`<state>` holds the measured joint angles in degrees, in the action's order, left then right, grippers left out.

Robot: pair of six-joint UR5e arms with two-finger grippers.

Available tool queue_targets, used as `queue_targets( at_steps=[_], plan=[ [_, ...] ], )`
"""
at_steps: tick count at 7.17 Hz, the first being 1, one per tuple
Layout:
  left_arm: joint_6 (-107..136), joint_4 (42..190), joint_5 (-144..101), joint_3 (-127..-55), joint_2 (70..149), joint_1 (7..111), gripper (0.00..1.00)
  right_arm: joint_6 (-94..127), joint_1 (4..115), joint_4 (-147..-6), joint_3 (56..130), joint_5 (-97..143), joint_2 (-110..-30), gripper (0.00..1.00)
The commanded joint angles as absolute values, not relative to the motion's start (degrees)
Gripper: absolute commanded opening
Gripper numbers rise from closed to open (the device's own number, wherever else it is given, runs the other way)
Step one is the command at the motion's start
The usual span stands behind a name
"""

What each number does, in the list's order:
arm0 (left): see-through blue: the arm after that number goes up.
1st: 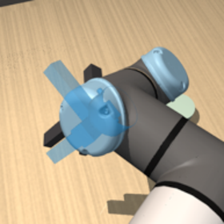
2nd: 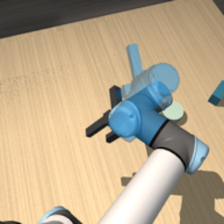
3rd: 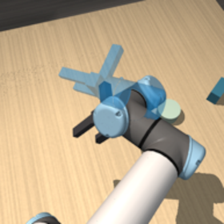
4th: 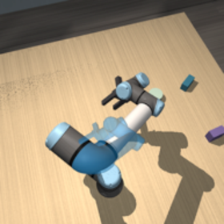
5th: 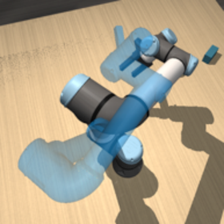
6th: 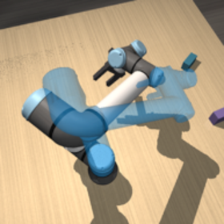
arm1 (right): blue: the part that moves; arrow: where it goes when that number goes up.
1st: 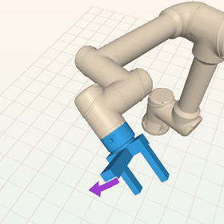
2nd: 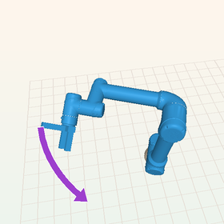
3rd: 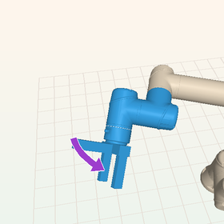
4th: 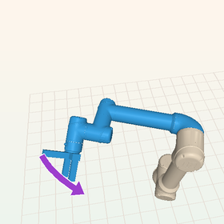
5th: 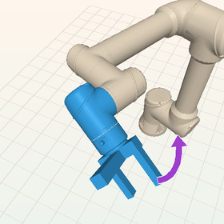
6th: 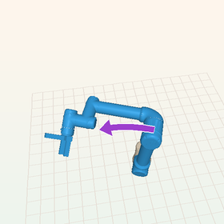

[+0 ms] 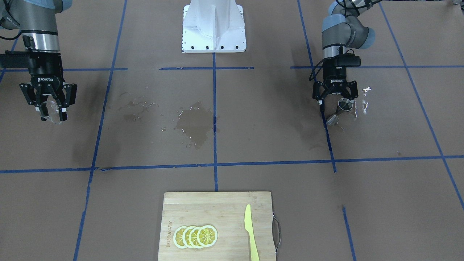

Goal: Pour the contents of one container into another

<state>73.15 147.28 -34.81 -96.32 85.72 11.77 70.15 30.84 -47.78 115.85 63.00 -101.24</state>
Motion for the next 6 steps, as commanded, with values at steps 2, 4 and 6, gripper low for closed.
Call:
queue_targets(
  at_steps=[2,4,6],
  plan=[
    [71.5,147.1,-47.2,-102.8,79.0,11.7,1.00,70.7,28.1,-47.8,114.2,58.6,-101.3,0.00],
    [69.5,147.0,-53.9,-109.0,74.8,11.7,1.00,72.4,25.2,-47.7,112.6,55.4,-101.3,0.00],
    [66.5,147.0,-59.6,-114.7,70.5,12.0,1.00,75.7,20.3,-47.5,111.0,50.1,-101.2,0.00]
  ],
)
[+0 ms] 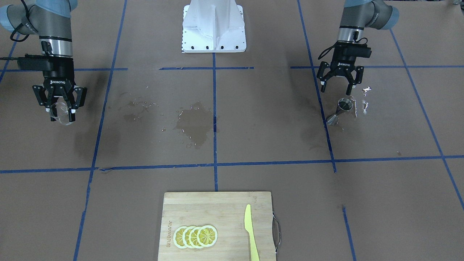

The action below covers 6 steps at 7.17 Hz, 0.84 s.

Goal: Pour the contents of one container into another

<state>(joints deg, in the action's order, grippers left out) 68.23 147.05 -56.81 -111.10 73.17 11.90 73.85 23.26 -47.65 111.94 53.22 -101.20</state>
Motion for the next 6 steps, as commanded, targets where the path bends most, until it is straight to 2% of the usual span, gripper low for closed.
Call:
queue_targets(
  at_steps=[1,4,6],
  plan=[
    [66.4,147.0,-61.9,-115.7,69.9,12.1,1.00,78.1,16.8,-47.5,110.0,45.2,-101.0,0.00],
    [62.5,146.9,-73.2,-123.0,65.6,15.2,1.00,78.4,13.7,-47.5,107.4,41.6,-99.1,0.00],
    [58.6,146.7,-78.8,-124.5,65.6,19.4,1.00,78.4,13.7,-47.5,105.1,41.7,-96.9,0.00]
  ],
)
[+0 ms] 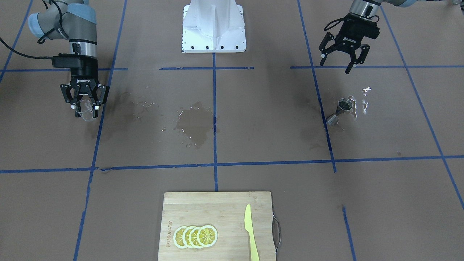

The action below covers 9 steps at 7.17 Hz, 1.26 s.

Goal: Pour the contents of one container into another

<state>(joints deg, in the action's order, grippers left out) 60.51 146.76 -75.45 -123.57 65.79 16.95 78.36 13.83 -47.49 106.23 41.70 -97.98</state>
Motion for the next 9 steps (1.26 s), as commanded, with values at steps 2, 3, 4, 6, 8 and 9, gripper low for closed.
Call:
queue_targets(
  at_steps=[2,3,4,6,8,9],
  plan=[
    [55.4,146.7,-81.6,-125.5,65.6,21.7,1.00,78.9,13.7,-44.6,102.8,41.7,-96.9,0.00],
    [54.6,146.4,-84.2,-125.9,65.6,23.5,1.00,79.2,13.7,-42.3,100.2,41.7,-96.9,0.00],
    [54.6,146.4,-84.4,-125.7,65.7,24.0,1.00,79.2,13.7,-40.7,99.6,41.6,-96.9,0.00],
    [54.5,146.4,-84.4,-125.7,65.7,24.5,1.00,79.1,13.8,-40.6,99.4,41.1,-96.9,0.17],
    [53.2,146.4,-84.5,-125.9,65.7,25.4,1.00,79.1,13.7,-40.6,99.4,40.9,-96.9,0.47],
    [52.9,145.9,-88.0,-126.0,65.7,26.0,1.00,79.2,13.7,-40.6,99.3,40.9,-96.9,0.56]
  ],
)
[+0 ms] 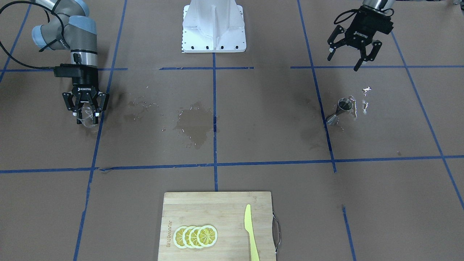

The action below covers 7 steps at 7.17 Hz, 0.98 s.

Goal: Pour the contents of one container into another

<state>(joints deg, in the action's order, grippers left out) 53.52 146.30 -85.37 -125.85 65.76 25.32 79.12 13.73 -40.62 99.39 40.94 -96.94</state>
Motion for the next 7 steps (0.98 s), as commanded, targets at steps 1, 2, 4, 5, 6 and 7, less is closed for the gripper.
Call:
queue_targets(
  at_steps=[1,2,4,5,6,7],
  plan=[
    [52.8,145.1,-90.2,-126.1,66.0,28.0,1.00,79.2,13.7,-40.5,99.3,40.9,-96.9,0.71],
    [52.9,145.1,-90.2,-126.1,66.0,28.0,1.00,79.2,13.6,-40.6,99.3,40.9,-96.9,0.81],
    [52.9,145.0,-90.2,-126.9,65.9,28.2,1.00,79.2,13.3,-40.6,99.3,40.6,-96.7,0.92],
    [52.9,145.0,-90.3,-126.9,65.9,28.2,1.00,79.2,13.2,-40.6,99.4,40.6,-96.7,0.98],
    [52.9,145.0,-90.3,-126.9,65.9,28.2,1.00,79.1,13.2,-40.6,99.5,40.6,-96.7,0.99],
    [52.9,145.0,-90.4,-127.0,66.0,28.3,1.00,78.9,13.3,-40.6,99.6,40.7,-96.8,1.00]
  ],
)
